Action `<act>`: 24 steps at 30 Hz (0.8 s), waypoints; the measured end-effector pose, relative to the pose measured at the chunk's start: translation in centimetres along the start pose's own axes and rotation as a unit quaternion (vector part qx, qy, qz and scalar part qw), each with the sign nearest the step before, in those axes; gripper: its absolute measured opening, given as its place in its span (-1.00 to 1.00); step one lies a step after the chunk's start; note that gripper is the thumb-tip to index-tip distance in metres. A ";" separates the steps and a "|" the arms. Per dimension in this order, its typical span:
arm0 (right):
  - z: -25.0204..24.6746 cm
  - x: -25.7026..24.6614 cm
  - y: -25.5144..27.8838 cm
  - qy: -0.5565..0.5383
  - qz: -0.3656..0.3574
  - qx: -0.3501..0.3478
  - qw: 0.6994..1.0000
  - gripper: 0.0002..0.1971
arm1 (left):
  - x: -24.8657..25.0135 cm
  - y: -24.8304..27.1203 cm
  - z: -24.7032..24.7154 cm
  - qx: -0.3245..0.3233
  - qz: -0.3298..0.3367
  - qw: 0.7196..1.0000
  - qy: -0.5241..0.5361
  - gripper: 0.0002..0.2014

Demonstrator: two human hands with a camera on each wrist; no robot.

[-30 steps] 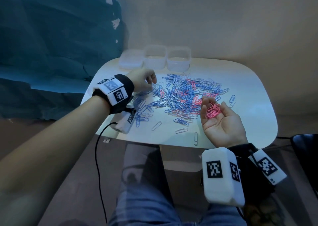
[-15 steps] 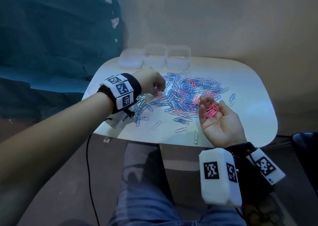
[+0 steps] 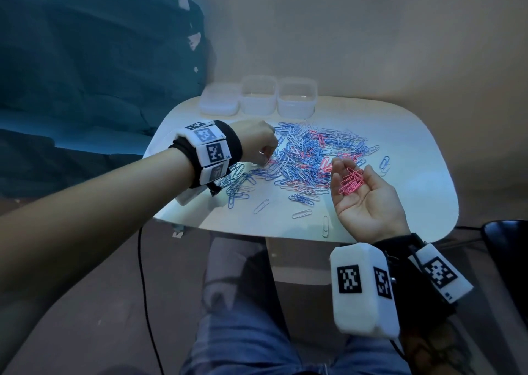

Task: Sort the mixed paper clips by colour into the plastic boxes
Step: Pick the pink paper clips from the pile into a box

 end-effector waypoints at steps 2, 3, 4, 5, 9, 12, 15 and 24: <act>0.1 -0.1 0.0 0.001 -0.002 -0.002 1.000 -0.58 | -0.2 0.0 0.4 -0.014 -0.015 1.000 0.011 -0.88; 0.0 -0.2 0.0 0.002 -0.003 -0.002 1.000 -0.58 | -0.5 0.0 0.5 -0.019 -0.028 0.999 0.028 -0.93; 0.0 -0.2 0.0 0.003 -0.003 0.000 1.000 -0.58 | -0.8 0.0 0.4 -0.014 -0.040 0.998 0.052 -0.92; 0.0 -0.1 -0.1 0.005 -0.002 0.001 1.000 -0.58 | -1.1 0.1 0.4 -0.009 -0.057 0.995 0.077 -0.84; 0.0 0.2 -0.4 0.011 0.002 0.005 1.000 -0.58 | -2.3 0.8 -1.4 -0.005 -0.102 0.982 0.160 -0.73; 0.4 0.9 -0.5 0.010 0.010 0.008 1.000 -0.57 | -2.4 1.9 -3.0 -0.017 -0.115 0.977 0.179 -0.88; 1.3 2.6 -0.7 0.017 0.032 0.008 0.999 -0.57 | -0.7 2.3 -5.0 -0.002 -0.094 0.974 0.204 -0.95; 1.5 3.1 -0.4 0.003 0.051 0.030 0.998 -0.63 | 6.9 1.8 -3.5 -0.009 -0.019 0.941 0.337 -0.88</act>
Point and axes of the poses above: each hand's wrist, its own y-axis away from the middle knuckle, its own z-axis out of the palm, x = y × z, the point moved 9 cm from there along -y, towards the middle knuckle
